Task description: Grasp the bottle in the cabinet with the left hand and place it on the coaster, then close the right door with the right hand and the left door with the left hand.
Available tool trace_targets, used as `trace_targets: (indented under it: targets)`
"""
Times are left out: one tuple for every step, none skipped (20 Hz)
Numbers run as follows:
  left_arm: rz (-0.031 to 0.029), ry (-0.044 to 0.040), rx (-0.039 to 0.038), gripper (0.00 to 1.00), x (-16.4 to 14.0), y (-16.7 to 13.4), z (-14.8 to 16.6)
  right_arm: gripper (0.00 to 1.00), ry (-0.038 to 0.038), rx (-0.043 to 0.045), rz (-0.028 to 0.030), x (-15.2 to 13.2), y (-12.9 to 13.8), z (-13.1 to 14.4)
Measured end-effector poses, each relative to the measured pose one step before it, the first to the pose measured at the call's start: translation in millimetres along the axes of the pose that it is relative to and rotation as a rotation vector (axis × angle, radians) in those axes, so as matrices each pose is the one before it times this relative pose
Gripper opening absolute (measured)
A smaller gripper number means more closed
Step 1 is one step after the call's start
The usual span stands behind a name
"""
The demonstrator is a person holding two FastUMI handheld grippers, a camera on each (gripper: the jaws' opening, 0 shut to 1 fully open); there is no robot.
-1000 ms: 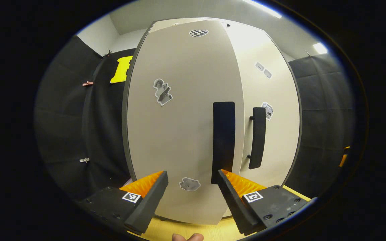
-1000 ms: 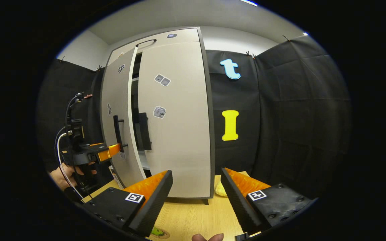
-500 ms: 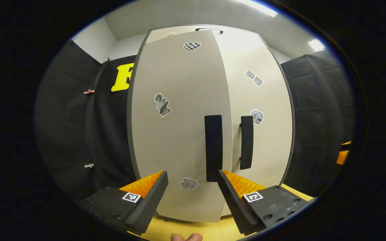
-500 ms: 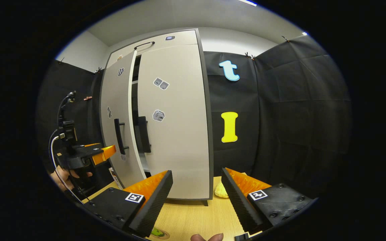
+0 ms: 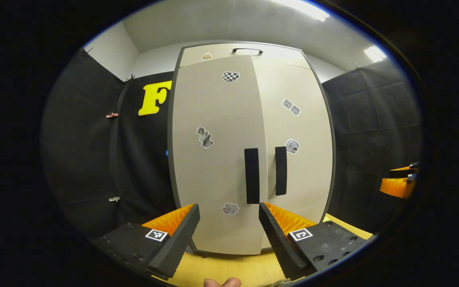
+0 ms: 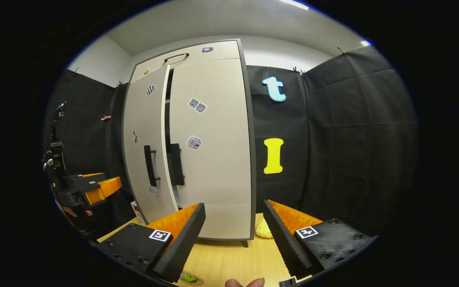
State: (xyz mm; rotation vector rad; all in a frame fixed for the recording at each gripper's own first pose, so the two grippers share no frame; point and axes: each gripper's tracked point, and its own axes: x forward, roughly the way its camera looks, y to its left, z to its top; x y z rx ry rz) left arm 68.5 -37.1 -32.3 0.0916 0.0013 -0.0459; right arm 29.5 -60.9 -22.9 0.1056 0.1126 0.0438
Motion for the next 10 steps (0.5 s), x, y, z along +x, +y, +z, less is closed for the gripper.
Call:
trace_targets:
  targets:
    - [-0.00431,-0.00325,0.01002,0.95,-6.27,-0.91,0.98,0.98,-0.00197,0.00044,0.00014,-1.19,2.95,1.50]
    - [-0.00170,-0.00063,0.00829,0.95,-6.58,0.10,1.10,0.97,-0.00207,-0.00099,-0.00024,0.30,2.83,0.83]
    - [-0.00139,0.00339,0.00251,0.95,-6.07,-0.46,-0.67,0.97,-0.00259,-0.00124,0.00143,-2.72,2.57,0.19]
    - [-0.00275,0.00209,-0.00515,0.95,-6.48,-1.65,0.34,0.98,-0.00308,-0.00298,0.00088,-0.77,3.94,1.17]
    - [-0.00437,0.00173,-0.00924,0.94,-6.06,-1.81,0.19,0.98,-0.00298,-0.00361,-0.00071,-2.77,3.09,0.14]
    - [-0.00154,0.00306,-0.01183,0.94,-6.29,-1.54,-0.05,0.98,-0.00237,-0.00426,0.00068,-0.46,4.52,1.10]
    - [0.00193,0.00149,-0.01139,0.94,-7.18,-0.73,-0.49,0.98,-0.00463,-0.00564,-0.00068,-3.77,3.79,-0.04]
    - [0.00552,0.00140,-0.01221,0.94,-5.96,0.51,0.34,0.97,-0.00435,-0.00599,-0.00118,-1.06,3.46,0.93]
    - [0.00630,-0.00032,-0.01015,0.94,-5.53,0.39,0.17,0.98,-0.00405,-0.00476,-0.00189,-1.16,2.81,1.16]
    - [0.00830,0.00198,-0.00001,0.94,-4.20,1.29,0.08,0.98,-0.00152,-0.00190,-0.00049,-0.04,2.63,-0.62]
